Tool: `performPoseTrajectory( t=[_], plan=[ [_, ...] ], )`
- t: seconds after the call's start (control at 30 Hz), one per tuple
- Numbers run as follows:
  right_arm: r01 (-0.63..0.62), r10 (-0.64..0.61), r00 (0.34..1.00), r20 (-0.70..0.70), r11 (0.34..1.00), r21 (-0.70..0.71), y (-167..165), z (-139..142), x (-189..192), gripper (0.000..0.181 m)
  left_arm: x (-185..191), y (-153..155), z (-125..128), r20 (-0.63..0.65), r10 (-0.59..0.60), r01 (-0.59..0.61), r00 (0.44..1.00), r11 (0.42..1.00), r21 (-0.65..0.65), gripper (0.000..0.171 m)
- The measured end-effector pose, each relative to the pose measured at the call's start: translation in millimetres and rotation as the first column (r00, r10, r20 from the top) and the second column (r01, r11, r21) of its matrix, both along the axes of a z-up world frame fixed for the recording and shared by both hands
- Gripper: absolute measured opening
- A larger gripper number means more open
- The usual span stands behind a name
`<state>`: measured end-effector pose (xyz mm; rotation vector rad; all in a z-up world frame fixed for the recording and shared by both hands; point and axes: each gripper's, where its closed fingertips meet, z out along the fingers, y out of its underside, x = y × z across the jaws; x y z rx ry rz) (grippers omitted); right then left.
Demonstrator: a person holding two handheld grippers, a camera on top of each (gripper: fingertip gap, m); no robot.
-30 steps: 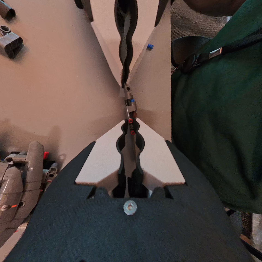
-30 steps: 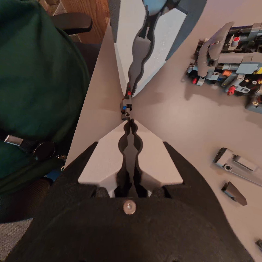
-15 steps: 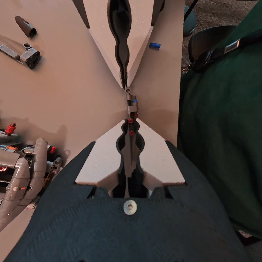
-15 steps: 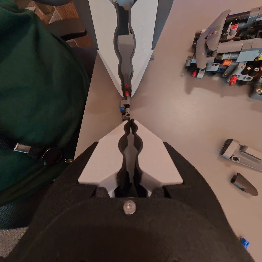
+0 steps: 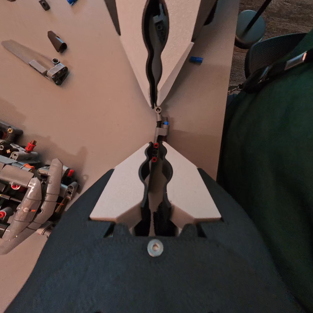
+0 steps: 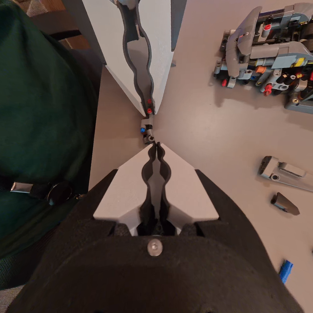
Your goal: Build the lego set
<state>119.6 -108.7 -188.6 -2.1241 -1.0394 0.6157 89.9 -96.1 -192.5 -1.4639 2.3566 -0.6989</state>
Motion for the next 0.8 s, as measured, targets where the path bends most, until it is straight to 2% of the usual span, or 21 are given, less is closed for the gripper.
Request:
performPoseTrajectory(
  t=[0.27, 0.8],
  plan=[
    [0.067, -0.068, 0.997, 0.041, 0.998, 0.023, -1.9, 2.1, 0.5, 0.0, 1.4, 2.0, 0.0, 0.02, 0.047, -0.049, 0.999, 0.997, 0.067, 0.005],
    [0.134, -0.134, 0.991, -0.01, 0.991, 0.002, -3.9, -1.3, -1.5, 0.0, 7.7, 6.3, -0.3, 0.074, 0.103, -0.111, 0.992, 0.986, 0.122, 0.006]
  ],
)
